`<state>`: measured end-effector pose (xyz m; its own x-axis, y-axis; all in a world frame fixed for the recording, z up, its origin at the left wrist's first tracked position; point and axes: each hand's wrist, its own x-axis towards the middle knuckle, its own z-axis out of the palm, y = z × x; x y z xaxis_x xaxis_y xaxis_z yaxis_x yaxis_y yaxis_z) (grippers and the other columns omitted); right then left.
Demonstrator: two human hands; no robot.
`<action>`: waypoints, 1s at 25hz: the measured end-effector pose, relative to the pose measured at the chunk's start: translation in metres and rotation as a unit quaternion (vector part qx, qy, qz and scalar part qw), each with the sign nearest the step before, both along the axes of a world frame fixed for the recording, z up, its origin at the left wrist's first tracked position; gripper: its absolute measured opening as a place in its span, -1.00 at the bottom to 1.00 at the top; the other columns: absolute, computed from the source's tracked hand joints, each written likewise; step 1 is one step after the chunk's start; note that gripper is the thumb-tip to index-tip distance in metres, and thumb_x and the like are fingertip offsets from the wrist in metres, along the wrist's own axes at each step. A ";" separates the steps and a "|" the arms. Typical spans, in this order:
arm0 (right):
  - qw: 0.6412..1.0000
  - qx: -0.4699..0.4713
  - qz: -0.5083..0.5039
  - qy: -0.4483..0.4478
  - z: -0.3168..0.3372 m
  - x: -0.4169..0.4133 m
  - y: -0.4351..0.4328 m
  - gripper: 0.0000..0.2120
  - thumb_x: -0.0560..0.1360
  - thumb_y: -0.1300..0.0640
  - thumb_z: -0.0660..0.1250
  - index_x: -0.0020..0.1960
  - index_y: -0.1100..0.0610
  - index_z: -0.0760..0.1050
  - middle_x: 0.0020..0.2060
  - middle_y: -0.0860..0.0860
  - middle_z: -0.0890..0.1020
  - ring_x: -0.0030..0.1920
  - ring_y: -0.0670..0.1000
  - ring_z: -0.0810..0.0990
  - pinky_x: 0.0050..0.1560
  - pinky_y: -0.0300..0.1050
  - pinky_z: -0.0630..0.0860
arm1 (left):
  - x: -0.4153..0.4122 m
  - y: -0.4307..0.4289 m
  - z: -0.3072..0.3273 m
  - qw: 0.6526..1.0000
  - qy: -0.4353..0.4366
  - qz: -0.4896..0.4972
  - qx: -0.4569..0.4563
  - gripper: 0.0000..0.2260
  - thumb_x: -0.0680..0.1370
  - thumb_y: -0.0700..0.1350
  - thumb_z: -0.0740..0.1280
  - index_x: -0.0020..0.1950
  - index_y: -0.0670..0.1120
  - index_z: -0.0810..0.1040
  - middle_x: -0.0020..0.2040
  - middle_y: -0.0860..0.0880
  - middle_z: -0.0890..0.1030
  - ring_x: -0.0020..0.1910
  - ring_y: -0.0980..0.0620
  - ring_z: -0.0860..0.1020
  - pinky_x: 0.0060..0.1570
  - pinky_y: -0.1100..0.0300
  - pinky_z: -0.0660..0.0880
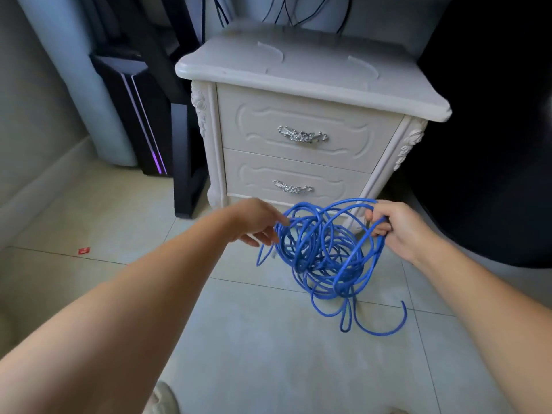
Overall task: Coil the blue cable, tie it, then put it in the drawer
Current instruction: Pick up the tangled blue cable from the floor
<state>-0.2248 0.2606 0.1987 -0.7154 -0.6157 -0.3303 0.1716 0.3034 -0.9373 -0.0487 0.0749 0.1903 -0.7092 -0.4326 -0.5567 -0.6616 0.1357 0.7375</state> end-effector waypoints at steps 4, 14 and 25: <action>1.000 -0.012 0.024 0.015 0.005 0.001 -0.004 -0.90 0.06 0.26 0.11 -0.41 0.22 0.30 -0.54 0.04 0.25 -0.55 -0.09 0.09 -0.44 -0.20 0.09 | 0.001 -0.015 -0.035 0.989 -0.092 -0.001 -0.113 -0.74 0.62 -0.21 0.12 0.20 -0.14 0.56 0.01 -0.10 0.63 -0.04 -0.06 0.61 -0.11 0.09 0.54; 0.999 -0.012 0.037 0.018 0.004 -0.016 -0.015 -0.89 0.09 0.28 0.10 -0.40 0.15 0.22 -0.59 -0.01 0.22 -0.47 -0.03 0.11 -0.28 -0.08 0.16 | -0.026 -0.030 -0.064 0.996 -0.042 0.043 0.066 -0.71 0.58 -0.09 0.18 0.24 -0.09 0.55 0.15 -0.05 0.61 -0.07 0.02 0.58 -0.07 0.13 0.49; 0.997 -0.073 0.009 0.008 0.006 -0.026 -0.014 -0.80 -0.01 0.26 0.13 -0.41 0.10 0.21 -0.61 -0.04 0.23 -0.46 -0.02 0.11 -0.28 -0.09 0.14 | -0.037 -0.027 -0.075 0.998 -0.020 0.013 0.063 -0.90 0.50 -0.20 0.42 -0.03 -0.05 0.58 -0.12 -0.05 0.63 -0.13 0.02 0.60 -0.10 0.13 0.54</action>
<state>-0.2508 0.2463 0.2045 -0.7079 -0.6697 -0.2247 0.1520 0.1662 -0.9743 -0.0861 0.0482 0.1155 -0.6753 -0.3761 -0.6345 -0.6923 0.0266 0.7211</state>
